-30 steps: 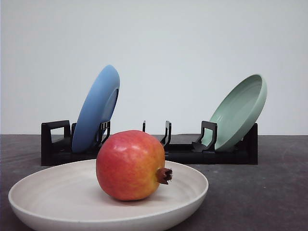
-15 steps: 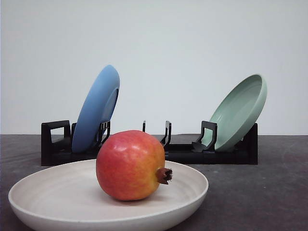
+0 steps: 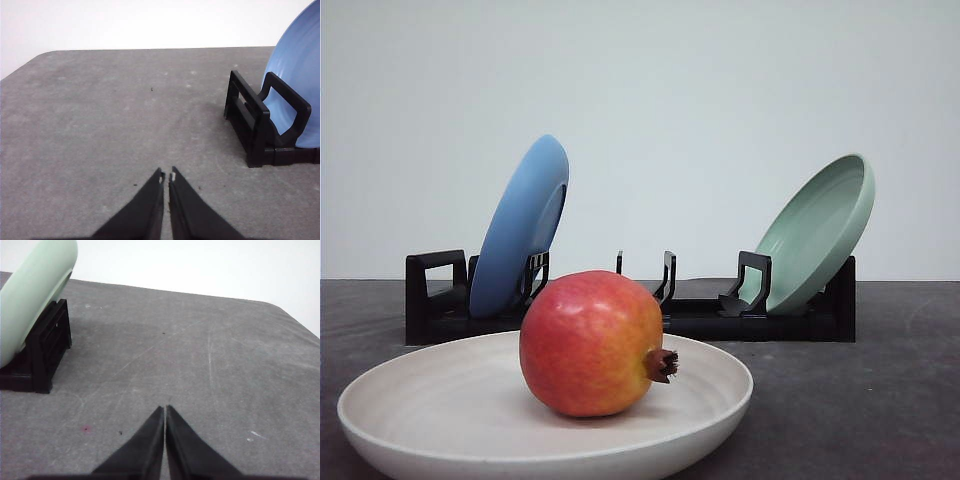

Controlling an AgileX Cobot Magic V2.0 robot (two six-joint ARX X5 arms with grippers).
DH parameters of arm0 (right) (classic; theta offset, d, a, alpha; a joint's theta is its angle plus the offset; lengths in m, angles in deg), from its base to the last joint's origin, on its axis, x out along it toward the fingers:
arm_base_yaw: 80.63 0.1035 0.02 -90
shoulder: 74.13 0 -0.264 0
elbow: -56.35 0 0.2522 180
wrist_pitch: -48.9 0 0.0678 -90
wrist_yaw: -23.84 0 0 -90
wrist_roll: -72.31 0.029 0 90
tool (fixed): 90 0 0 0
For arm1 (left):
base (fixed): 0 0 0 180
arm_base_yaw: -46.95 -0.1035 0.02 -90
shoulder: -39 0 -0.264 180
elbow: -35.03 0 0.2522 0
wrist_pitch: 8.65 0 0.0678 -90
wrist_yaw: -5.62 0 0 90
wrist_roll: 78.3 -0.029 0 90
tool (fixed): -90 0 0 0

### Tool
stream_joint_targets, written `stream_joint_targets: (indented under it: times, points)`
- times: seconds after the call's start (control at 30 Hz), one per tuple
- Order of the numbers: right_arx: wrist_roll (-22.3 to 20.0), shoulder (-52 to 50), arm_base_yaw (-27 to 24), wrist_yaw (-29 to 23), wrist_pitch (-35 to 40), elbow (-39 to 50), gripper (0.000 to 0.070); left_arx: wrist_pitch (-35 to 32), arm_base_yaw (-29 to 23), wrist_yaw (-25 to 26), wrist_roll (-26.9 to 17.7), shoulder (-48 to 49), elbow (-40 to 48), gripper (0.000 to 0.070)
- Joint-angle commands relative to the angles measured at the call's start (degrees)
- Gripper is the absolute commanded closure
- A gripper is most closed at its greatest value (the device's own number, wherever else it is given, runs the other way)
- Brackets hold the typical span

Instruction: Place pomegranate in white plate

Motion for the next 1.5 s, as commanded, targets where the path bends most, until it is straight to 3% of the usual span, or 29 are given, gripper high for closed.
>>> stream_joint_targets:
  times: [0.0, 1.47]
  points:
    - [1.0, 0.0, -0.1, 0.0, 0.5, 0.2, 0.07, 0.0, -0.1, 0.1, 0.2, 0.0, 0.7, 0.07]
    - [1.0, 0.0, -0.1, 0.0, 0.6, 0.2, 0.07, 0.0, -0.1, 0.1, 0.2, 0.0, 0.7, 0.07]
